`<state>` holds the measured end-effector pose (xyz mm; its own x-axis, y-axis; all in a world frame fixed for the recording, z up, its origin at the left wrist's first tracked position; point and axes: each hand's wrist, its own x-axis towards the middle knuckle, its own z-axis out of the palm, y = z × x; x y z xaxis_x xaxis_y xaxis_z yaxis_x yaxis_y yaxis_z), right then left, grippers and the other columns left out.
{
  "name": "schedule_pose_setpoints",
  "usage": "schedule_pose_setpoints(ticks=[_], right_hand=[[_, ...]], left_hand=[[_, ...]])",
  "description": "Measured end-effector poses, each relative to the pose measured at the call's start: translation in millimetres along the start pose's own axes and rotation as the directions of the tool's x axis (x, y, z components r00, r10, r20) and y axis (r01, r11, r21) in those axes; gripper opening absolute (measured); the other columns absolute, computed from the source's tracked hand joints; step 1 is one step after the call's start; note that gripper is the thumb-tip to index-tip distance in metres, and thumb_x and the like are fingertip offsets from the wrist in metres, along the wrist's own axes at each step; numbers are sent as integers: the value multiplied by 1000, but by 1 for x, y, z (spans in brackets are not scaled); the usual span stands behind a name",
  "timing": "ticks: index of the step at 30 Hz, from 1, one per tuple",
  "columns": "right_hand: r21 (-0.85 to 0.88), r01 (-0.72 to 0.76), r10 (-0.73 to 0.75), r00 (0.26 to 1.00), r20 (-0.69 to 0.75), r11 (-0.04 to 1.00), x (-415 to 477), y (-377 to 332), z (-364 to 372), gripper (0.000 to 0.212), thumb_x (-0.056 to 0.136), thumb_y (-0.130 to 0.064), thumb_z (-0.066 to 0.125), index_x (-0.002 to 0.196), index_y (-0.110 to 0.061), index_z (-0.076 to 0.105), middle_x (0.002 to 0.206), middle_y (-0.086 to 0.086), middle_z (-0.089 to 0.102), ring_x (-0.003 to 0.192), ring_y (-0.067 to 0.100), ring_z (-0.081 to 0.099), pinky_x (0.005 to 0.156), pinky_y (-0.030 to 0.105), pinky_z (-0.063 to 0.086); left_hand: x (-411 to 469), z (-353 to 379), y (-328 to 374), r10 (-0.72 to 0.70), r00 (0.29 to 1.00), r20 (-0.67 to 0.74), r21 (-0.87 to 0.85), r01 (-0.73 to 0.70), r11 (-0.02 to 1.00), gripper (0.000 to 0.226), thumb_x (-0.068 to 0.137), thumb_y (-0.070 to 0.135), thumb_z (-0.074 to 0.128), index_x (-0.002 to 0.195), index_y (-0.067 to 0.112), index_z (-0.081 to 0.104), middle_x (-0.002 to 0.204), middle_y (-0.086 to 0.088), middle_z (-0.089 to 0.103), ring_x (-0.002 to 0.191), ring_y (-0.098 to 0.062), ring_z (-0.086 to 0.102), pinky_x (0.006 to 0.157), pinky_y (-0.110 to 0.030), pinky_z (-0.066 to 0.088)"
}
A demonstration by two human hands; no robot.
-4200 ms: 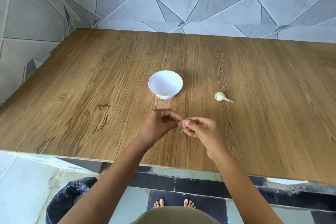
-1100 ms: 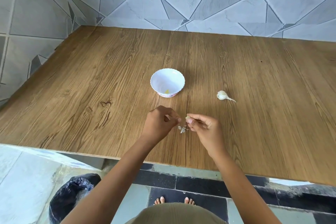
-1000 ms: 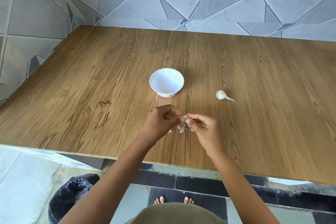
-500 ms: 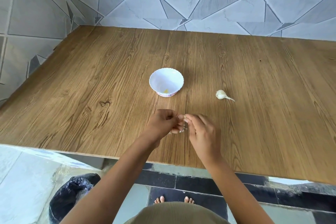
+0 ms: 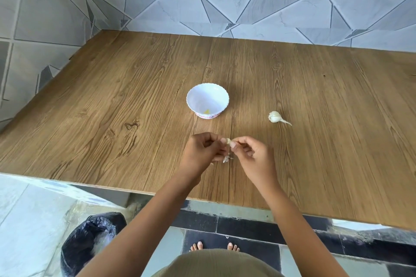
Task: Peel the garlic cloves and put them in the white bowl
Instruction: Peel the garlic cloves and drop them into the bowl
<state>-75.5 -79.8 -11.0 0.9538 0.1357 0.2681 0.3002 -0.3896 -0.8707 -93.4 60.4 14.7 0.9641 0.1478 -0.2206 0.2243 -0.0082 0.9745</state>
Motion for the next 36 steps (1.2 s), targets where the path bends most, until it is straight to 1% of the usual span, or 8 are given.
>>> schedule_pose_setpoints(ticks=[6, 9, 14, 17, 20, 24, 28, 36], right_hand=[[198, -169, 143, 980, 142, 966, 2, -2, -2, 12, 91, -11, 59, 85, -20, 64, 79, -5, 67, 73, 9, 62, 69, 32, 52], [113, -147, 133, 984, 121, 983, 3, 1, 0, 15, 90, -8, 59, 81, -20, 62, 73, -10, 63, 65, 1, 58, 63, 20, 48], [15, -83, 83, 996, 38, 996, -2, 7, -4, 17, 77, -19, 75, 68, -10, 64, 62, -8, 62, 56, 3, 55, 54, 17, 44], [103, -105, 100, 994, 55, 989, -1, 3, -7, 7, 79, -22, 72, 76, -25, 68, 72, -9, 69, 65, 3, 62, 63, 20, 51], [292, -259, 226, 964, 142, 921, 0, -6, -8, 16, 86, -11, 65, 91, -26, 68, 87, -7, 71, 77, 3, 67, 68, 20, 53], [435, -398, 335, 917, 218, 808, 2, -15, -9, 9, 83, -9, 68, 89, -15, 70, 78, 5, 70, 68, 9, 63, 65, 17, 53], [454, -440, 338, 895, 290, 775, 4, -14, -10, 6, 84, -9, 67, 88, -13, 69, 76, 12, 64, 70, 16, 57, 68, 21, 51], [307, -307, 231, 937, 261, 901, 4, -14, -12, 5, 87, -14, 64, 87, -18, 65, 77, -5, 67, 70, 1, 62, 71, 17, 51]], left_hand=[[1, -3, 10, -288, 931, 222, -317, 348, 882, 14, 93, 9, 56, 84, 4, 66, 66, -4, 67, 57, -9, 64, 52, -16, 52], [1, -5, 12, -318, 916, 244, -393, 393, 831, 13, 92, 7, 55, 84, 4, 65, 64, -3, 68, 54, -7, 63, 50, -15, 51], [5, -11, 9, -239, 956, 172, -330, 285, 900, 5, 85, 4, 64, 90, 2, 66, 70, -6, 71, 57, -8, 65, 54, -15, 53], [3, -13, 9, -136, 983, 120, -218, 160, 963, 8, 81, -2, 67, 87, 4, 65, 71, -5, 70, 59, -8, 64, 56, -17, 51], [0, -11, 13, -46, 995, 92, -114, 57, 992, 12, 80, -9, 65, 85, 2, 65, 71, -5, 67, 58, -3, 63, 51, -11, 46], [0, -11, 14, 23, 994, 103, -27, -21, 999, 14, 79, -9, 67, 84, 4, 65, 74, -10, 64, 63, -7, 62, 62, -15, 52], [3, -15, 14, -36, 987, 157, -58, 45, 997, 11, 81, -2, 69, 88, 6, 67, 78, -10, 68, 71, -13, 65, 70, -20, 55], [5, -18, 16, -106, 963, 248, -28, 117, 993, 10, 87, 13, 64, 87, 4, 67, 74, -2, 70, 67, -7, 65, 63, -16, 53]])
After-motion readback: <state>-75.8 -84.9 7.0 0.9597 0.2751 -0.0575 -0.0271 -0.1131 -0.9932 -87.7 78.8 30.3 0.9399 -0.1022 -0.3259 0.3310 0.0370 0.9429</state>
